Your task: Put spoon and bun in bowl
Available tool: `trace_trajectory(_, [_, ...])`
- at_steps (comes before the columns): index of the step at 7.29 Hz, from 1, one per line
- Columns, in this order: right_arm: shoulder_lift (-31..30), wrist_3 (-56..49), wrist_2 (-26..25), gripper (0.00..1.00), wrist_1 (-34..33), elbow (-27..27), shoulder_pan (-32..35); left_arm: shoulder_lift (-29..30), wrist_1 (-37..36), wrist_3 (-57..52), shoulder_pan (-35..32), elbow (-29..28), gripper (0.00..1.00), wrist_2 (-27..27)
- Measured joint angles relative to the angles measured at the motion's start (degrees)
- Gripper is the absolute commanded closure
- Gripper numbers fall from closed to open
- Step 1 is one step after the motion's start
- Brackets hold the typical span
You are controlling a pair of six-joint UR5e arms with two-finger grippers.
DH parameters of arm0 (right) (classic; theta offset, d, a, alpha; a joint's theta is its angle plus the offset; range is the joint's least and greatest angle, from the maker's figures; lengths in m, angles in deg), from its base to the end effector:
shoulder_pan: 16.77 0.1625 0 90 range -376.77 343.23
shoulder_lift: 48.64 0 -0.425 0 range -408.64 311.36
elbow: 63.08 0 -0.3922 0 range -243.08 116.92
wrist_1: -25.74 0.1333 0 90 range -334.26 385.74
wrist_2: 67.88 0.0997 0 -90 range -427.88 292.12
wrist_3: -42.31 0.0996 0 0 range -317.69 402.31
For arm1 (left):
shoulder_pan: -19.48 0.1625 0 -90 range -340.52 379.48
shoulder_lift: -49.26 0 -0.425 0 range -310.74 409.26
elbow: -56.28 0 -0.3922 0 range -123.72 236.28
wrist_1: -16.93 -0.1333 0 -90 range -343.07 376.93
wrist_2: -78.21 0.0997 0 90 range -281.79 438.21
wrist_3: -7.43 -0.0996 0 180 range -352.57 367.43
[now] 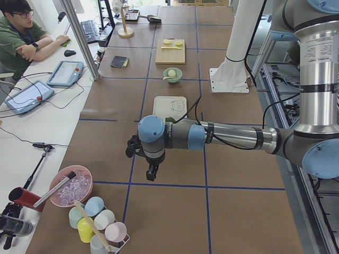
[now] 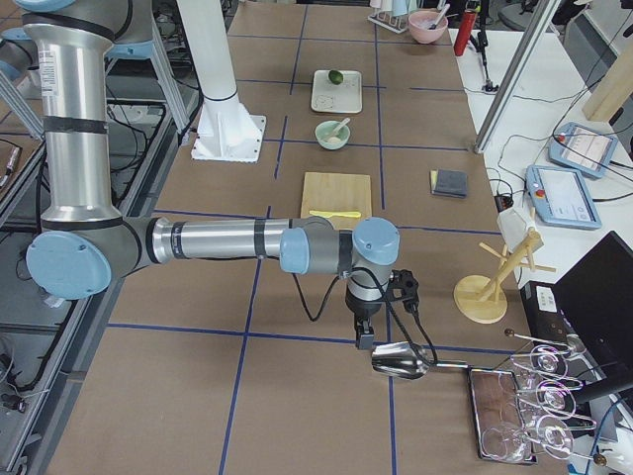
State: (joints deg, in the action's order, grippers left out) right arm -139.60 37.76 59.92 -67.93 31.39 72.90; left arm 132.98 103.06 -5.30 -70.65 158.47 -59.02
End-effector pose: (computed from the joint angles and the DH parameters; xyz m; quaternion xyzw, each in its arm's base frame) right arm 0.0695 -0.4842 0.6424 0.0106 -0.3237 -0.0398 0.9452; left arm -0.0612 -0.4455 0.6086 0.0611 0.3962 0.1076 0.9098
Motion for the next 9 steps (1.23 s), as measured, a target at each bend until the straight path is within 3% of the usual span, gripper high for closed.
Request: trace_trajectory(9, [-0.8, 0.6, 5.8, 0.0, 0.0, -0.5, 0.2, 0.4, 0.0, 0.1, 0.0, -0.4, 0.0, 4.2])
